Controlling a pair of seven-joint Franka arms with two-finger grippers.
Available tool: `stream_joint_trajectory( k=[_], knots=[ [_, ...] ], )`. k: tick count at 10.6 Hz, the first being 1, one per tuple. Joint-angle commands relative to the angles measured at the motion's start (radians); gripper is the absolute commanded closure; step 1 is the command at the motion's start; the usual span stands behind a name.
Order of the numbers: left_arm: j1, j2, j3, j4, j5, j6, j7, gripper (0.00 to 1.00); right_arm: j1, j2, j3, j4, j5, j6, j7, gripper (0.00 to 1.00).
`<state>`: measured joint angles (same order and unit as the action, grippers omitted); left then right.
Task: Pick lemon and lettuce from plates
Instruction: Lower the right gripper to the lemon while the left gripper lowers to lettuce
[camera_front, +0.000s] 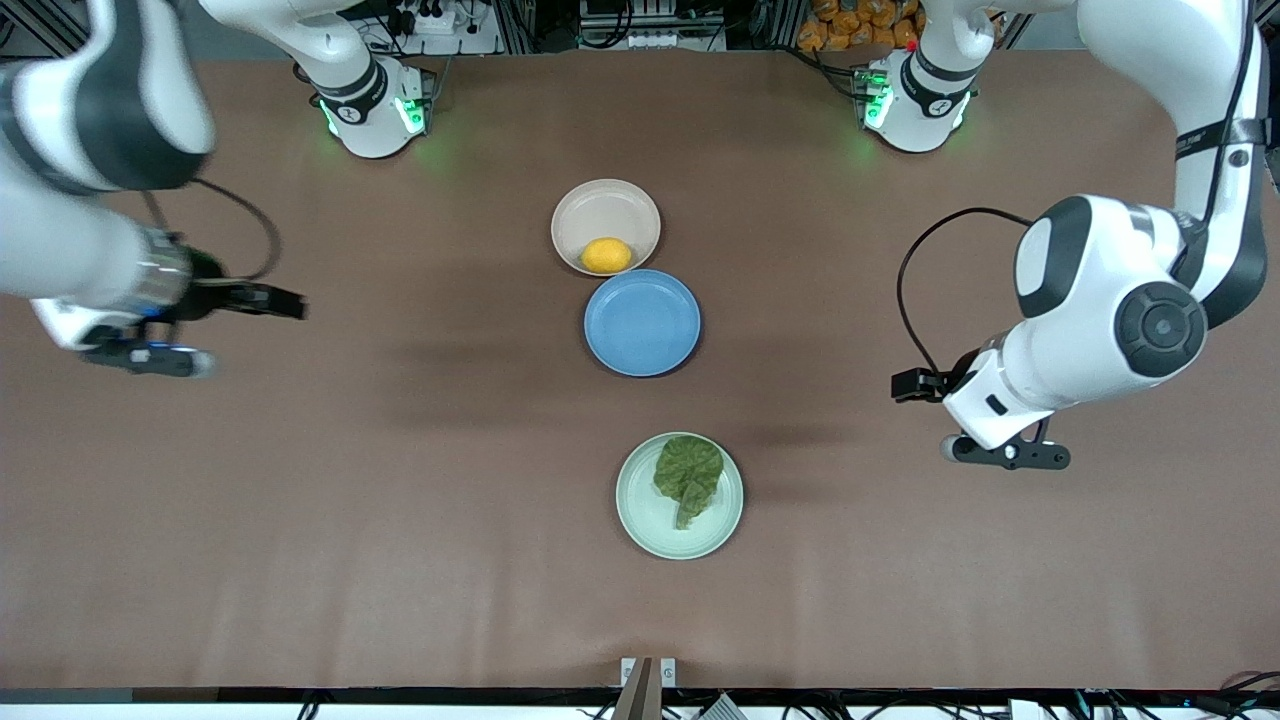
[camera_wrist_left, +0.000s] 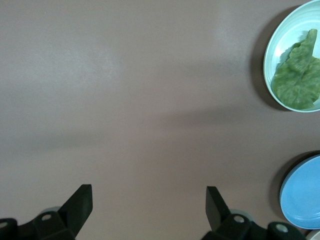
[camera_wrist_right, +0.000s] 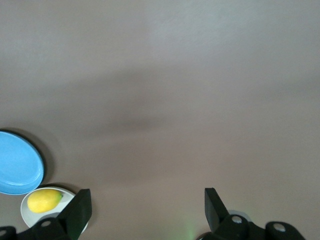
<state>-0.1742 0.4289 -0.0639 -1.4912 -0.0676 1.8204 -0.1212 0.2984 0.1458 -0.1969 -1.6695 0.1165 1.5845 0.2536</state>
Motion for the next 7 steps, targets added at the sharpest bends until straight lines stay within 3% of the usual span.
stream_joint_trajectory(
  k=[1, 4, 7],
  knots=[
    [-0.014, 0.021, 0.003, 0.028, -0.02, 0.012, 0.003, 0.0, 0.147, -0.023, -0.003, -0.044, 0.018, 0.023, 0.216, 0.0],
    [-0.089, 0.115, 0.0, 0.023, -0.058, 0.207, -0.062, 0.0, 0.298, -0.031, -0.001, -0.114, 0.029, 0.086, 0.308, 0.0],
    [-0.184, 0.178, 0.003, 0.026, -0.054, 0.347, -0.26, 0.0, 0.424, -0.046, 0.001, -0.235, 0.069, 0.256, 0.435, 0.0]
  ],
)
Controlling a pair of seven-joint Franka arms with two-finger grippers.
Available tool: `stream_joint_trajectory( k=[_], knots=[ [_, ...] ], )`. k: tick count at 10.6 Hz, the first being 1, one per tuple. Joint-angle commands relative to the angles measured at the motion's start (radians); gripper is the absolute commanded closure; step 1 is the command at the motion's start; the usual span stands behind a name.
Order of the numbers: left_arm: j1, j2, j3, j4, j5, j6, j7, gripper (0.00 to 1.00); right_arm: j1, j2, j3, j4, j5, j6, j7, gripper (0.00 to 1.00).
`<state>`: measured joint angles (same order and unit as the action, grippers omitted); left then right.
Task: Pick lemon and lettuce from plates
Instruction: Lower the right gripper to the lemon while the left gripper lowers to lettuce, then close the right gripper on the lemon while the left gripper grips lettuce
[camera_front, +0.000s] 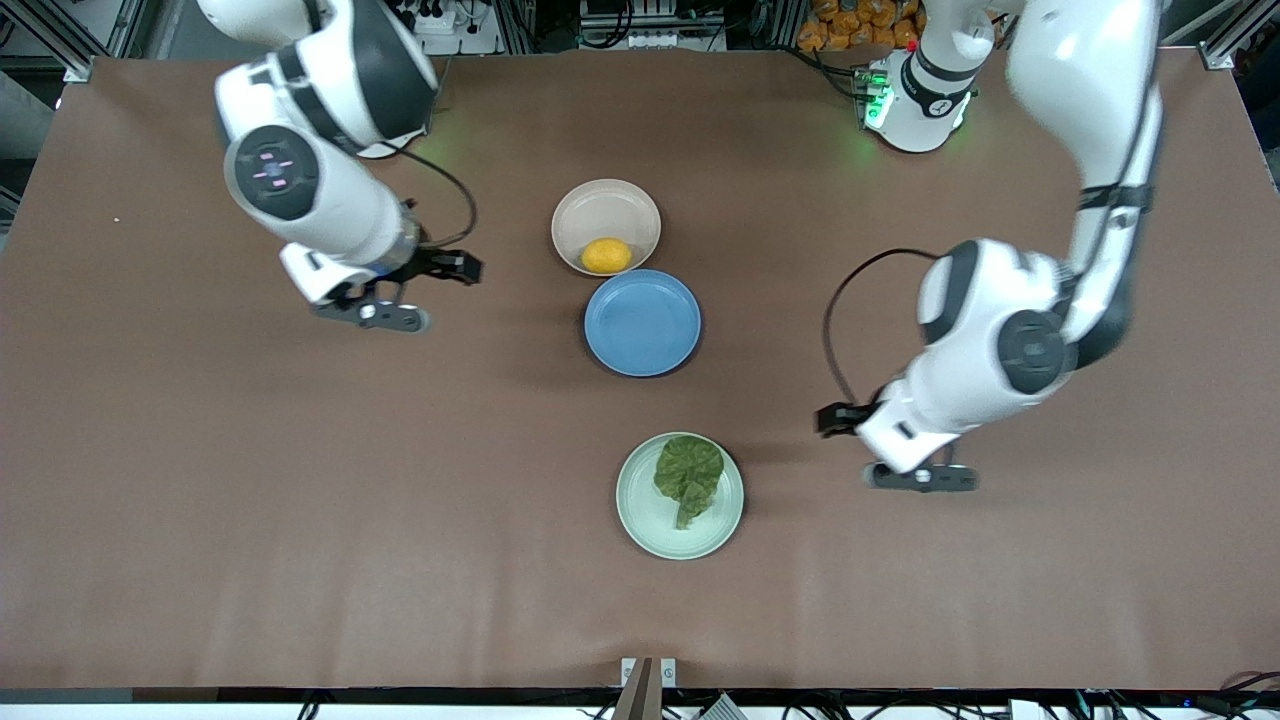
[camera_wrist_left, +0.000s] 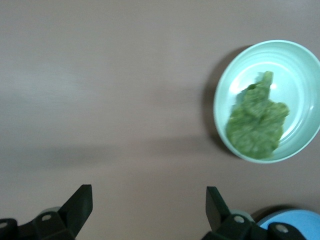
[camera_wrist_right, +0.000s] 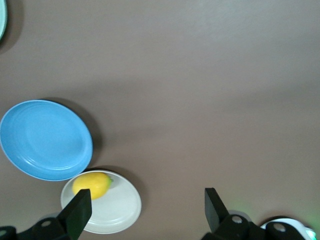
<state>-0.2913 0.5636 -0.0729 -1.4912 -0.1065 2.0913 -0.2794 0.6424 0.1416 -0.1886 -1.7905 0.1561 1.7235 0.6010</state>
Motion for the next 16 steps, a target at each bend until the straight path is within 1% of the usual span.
stream_joint_trajectory(
  k=[1, 2, 4, 5, 6, 8, 9, 11, 12, 13, 15, 16],
  knots=[
    [-0.089, 0.064, 0.01, 0.026, -0.015, 0.146, -0.163, 0.0, 0.132, -0.04, -0.008, -0.169, 0.03, 0.21, 0.168, 0.0],
    [-0.124, 0.087, 0.012, 0.026, -0.013, 0.201, -0.234, 0.0, 0.199, -0.034, -0.008, -0.222, 0.03, 0.3, 0.237, 0.0],
    [-0.181, 0.134, 0.015, 0.023, -0.009, 0.359, -0.355, 0.0, 0.293, -0.036, -0.008, -0.323, 0.031, 0.434, 0.354, 0.0],
    [-0.192, 0.154, 0.015, 0.019, -0.009, 0.425, -0.374, 0.0, 0.328, -0.033, -0.008, -0.361, 0.031, 0.509, 0.402, 0.0],
    [-0.204, 0.179, 0.016, 0.019, -0.012, 0.476, -0.383, 0.0, 0.367, -0.027, -0.008, -0.381, 0.031, 0.545, 0.439, 0.0],
    [-0.245, 0.234, 0.031, 0.02, -0.01, 0.611, -0.47, 0.0, 0.427, 0.005, -0.008, -0.391, 0.031, 0.605, 0.538, 0.0],
    [-0.274, 0.26, 0.059, 0.02, -0.012, 0.671, -0.489, 0.0, 0.453, 0.044, -0.008, -0.389, 0.031, 0.637, 0.58, 0.0],
    [-0.35, 0.309, 0.135, 0.022, -0.012, 0.786, -0.553, 0.0, 0.49, 0.125, -0.008, -0.389, 0.031, 0.72, 0.597, 0.0],
    [-0.376, 0.329, 0.165, 0.022, -0.012, 0.821, -0.579, 0.0, 0.493, 0.153, -0.008, -0.389, 0.031, 0.747, 0.597, 0.0],
    [-0.388, 0.341, 0.177, 0.022, -0.012, 0.84, -0.587, 0.0, 0.503, 0.17, -0.008, -0.391, 0.03, 0.764, 0.597, 0.0],
    [-0.394, 0.361, 0.177, 0.023, -0.012, 0.845, -0.587, 0.0, 0.513, 0.188, -0.008, -0.389, 0.03, 0.791, 0.62, 0.0],
    [-0.397, 0.374, 0.177, 0.026, -0.012, 0.845, -0.587, 0.0, 0.517, 0.213, -0.008, -0.389, 0.03, 0.817, 0.622, 0.0]
  ],
)
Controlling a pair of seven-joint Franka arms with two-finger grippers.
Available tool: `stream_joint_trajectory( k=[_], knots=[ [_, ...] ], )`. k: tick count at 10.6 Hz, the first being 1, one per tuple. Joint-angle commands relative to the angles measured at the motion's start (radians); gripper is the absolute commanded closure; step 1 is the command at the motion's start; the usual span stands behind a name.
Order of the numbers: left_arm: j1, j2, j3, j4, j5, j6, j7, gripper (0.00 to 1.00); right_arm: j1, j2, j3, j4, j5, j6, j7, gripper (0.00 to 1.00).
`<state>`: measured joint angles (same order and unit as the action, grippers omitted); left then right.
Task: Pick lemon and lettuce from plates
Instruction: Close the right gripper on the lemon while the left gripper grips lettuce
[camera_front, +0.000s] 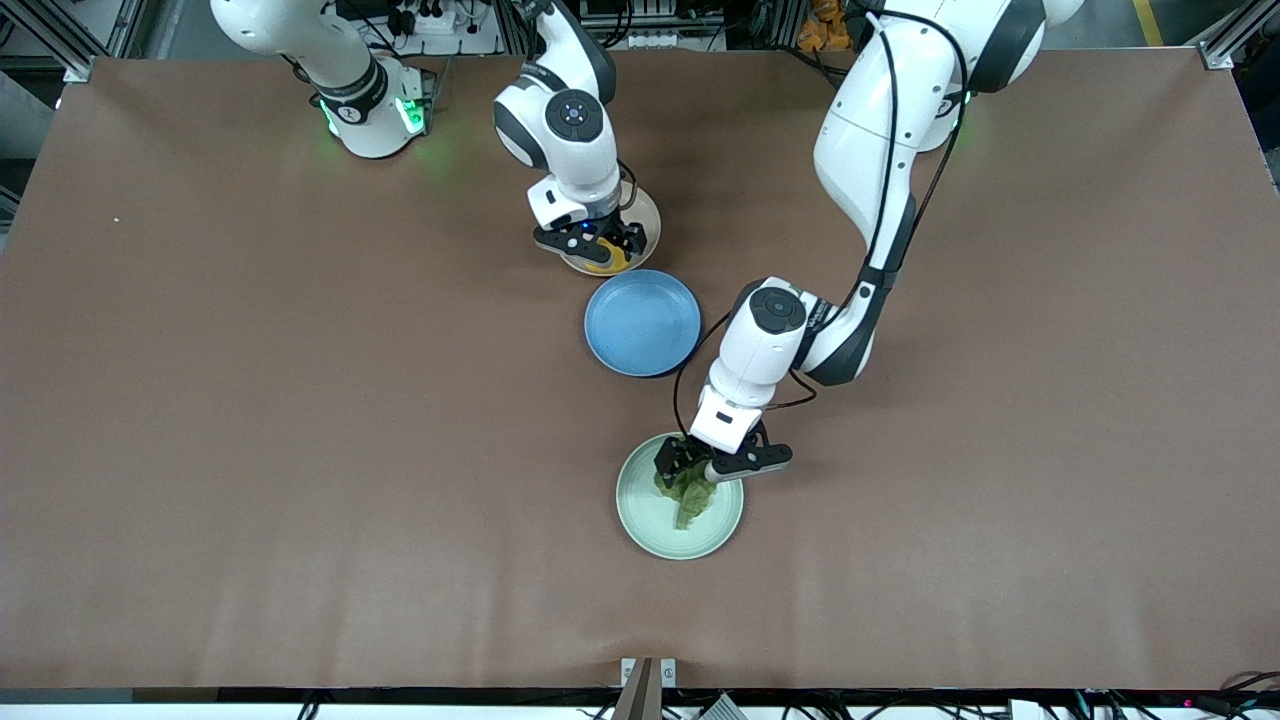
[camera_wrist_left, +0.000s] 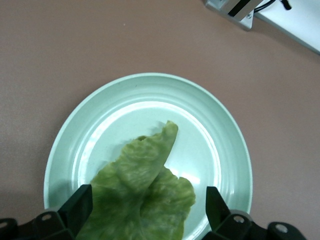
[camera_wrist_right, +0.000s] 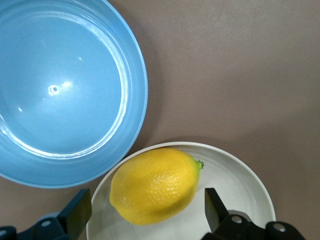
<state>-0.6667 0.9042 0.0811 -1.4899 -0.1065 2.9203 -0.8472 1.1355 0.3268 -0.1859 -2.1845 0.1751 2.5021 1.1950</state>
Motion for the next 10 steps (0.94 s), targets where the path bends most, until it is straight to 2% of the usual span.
stream_joint_trajectory(
  k=[1, 4, 5, 6, 7, 8, 9, 10],
  knots=[
    [-0.03, 0.047, 0.028, 0.025, -0.012, 0.016, -0.019, 0.0, 0.027, 0.049, -0.01, 0.005, 0.011, 0.056, 0.029, 0.0],
    [-0.048, 0.056, 0.032, 0.025, -0.01, 0.016, -0.019, 0.0, 0.047, 0.107, -0.01, 0.005, 0.011, 0.118, 0.029, 0.0],
    [-0.051, 0.056, 0.032, 0.025, -0.01, 0.016, -0.019, 0.0, 0.046, 0.109, -0.01, 0.005, 0.011, 0.115, 0.02, 0.05],
    [-0.053, 0.059, 0.032, 0.025, -0.01, 0.016, -0.019, 0.0, 0.041, 0.106, -0.01, 0.006, 0.008, 0.104, 0.006, 0.34],
    [-0.053, 0.061, 0.032, 0.025, -0.01, 0.016, -0.018, 0.0, 0.038, 0.107, -0.012, 0.006, 0.007, 0.104, 0.0, 0.54],
    [-0.056, 0.061, 0.032, 0.025, -0.01, 0.016, -0.019, 0.0, 0.037, 0.106, -0.012, 0.006, 0.007, 0.103, -0.002, 0.67],
    [-0.057, 0.062, 0.032, 0.025, -0.01, 0.016, -0.019, 0.0, 0.033, 0.101, -0.013, 0.009, 0.007, 0.09, -0.006, 0.74],
    [-0.057, 0.062, 0.034, 0.025, -0.01, 0.016, -0.018, 0.0, 0.033, 0.092, -0.017, 0.012, 0.007, 0.068, -0.027, 0.78]
  ],
)
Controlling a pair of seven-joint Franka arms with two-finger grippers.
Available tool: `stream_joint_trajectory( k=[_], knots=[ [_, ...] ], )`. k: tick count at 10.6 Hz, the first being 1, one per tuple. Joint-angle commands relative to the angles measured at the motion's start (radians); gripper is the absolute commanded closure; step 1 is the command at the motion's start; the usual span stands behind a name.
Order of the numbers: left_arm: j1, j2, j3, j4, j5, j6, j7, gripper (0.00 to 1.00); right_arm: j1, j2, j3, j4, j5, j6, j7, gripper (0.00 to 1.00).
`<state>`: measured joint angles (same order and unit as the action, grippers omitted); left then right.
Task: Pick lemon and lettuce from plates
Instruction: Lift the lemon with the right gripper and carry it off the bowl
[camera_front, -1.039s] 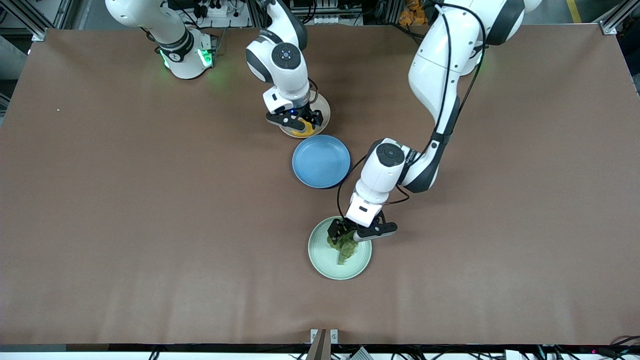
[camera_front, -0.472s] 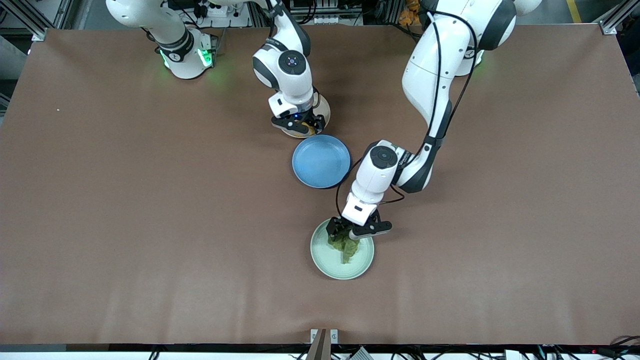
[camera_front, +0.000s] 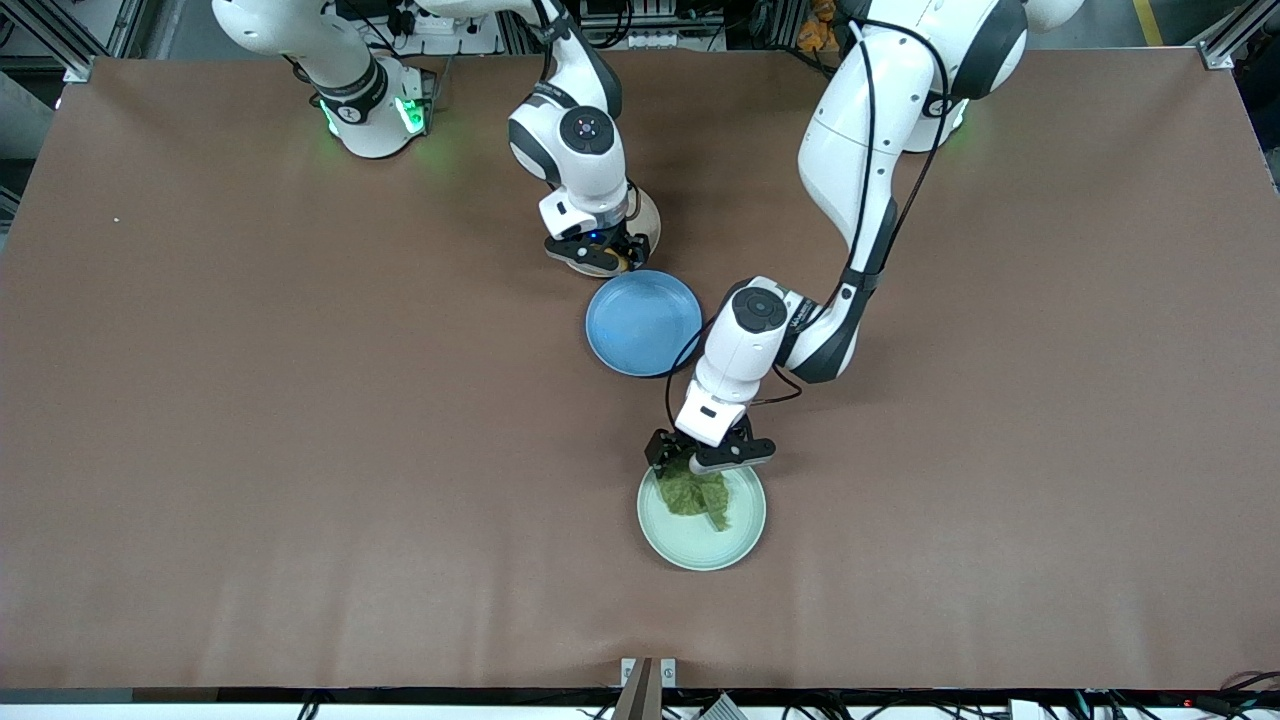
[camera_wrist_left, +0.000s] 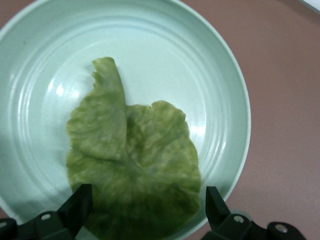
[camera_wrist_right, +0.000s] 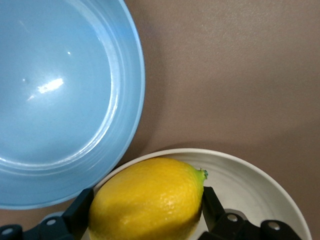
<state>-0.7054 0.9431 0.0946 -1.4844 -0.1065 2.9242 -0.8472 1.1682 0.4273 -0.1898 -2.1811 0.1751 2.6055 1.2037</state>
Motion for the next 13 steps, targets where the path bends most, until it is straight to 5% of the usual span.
stream_joint_trajectory(
  k=[1, 6, 10, 13],
  knots=[
    [-0.017, 0.023, 0.033, 0.019, -0.01, 0.012, -0.018, 0.0, -0.002, -0.022, -0.017, 0.017, 0.007, -0.082, -0.064, 0.81],
    [-0.014, 0.013, 0.082, 0.021, -0.012, 0.012, -0.013, 0.0, -0.171, -0.114, -0.017, 0.136, 0.007, -0.384, -0.272, 0.82],
    [-0.058, -0.003, 0.083, 0.03, -0.012, 0.01, -0.019, 0.0, -0.411, -0.171, -0.019, 0.292, -0.003, -0.695, -0.595, 0.81],
    [-0.118, -0.007, 0.163, 0.015, 0.03, 0.0, -0.013, 0.0, -0.586, -0.17, -0.02, 0.38, -0.037, -0.783, -0.823, 0.81]
  ],
)
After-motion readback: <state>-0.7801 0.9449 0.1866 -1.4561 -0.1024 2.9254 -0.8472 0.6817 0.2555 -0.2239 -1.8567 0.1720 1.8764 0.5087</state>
